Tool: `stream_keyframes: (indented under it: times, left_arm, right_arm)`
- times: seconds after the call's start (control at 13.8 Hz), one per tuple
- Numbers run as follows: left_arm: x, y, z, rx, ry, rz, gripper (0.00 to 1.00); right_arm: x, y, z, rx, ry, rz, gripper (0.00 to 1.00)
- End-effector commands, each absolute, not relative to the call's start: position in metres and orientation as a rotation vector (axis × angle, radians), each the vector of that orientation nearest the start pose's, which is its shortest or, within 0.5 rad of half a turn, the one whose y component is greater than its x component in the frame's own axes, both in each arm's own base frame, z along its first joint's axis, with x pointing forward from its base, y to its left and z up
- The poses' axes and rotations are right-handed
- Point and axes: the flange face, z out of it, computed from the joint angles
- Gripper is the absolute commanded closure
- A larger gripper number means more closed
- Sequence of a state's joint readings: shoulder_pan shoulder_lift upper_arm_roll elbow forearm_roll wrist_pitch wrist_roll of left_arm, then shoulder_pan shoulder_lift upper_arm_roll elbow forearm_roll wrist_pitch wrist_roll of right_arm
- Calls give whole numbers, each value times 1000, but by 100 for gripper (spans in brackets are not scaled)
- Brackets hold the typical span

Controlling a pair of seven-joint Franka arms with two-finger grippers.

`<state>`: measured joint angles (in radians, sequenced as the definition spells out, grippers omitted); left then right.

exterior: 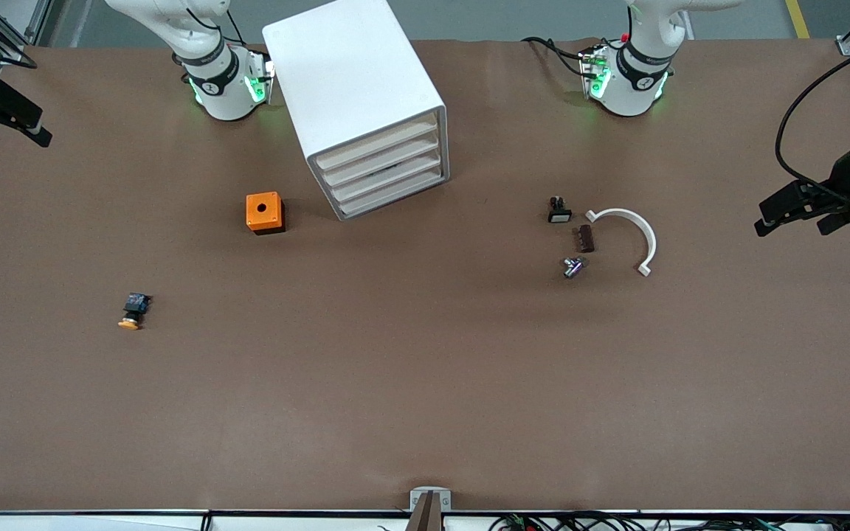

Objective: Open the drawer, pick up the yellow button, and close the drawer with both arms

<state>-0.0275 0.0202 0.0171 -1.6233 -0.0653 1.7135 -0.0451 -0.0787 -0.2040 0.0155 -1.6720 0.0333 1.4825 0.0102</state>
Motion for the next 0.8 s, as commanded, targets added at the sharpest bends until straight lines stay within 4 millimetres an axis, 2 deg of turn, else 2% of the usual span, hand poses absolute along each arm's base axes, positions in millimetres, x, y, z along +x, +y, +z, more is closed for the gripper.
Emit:
stream_keyframes:
  times: [0.0, 0.72]
  left_arm:
    - [565, -17, 614, -3185, -31, -62, 0]
    - [570, -26, 626, -3146, -3, -106, 0]
  right_arm:
    - [474, -24, 680, -3098, 98, -42, 0]
    - [472, -26, 679, -3097, 100, -26, 0]
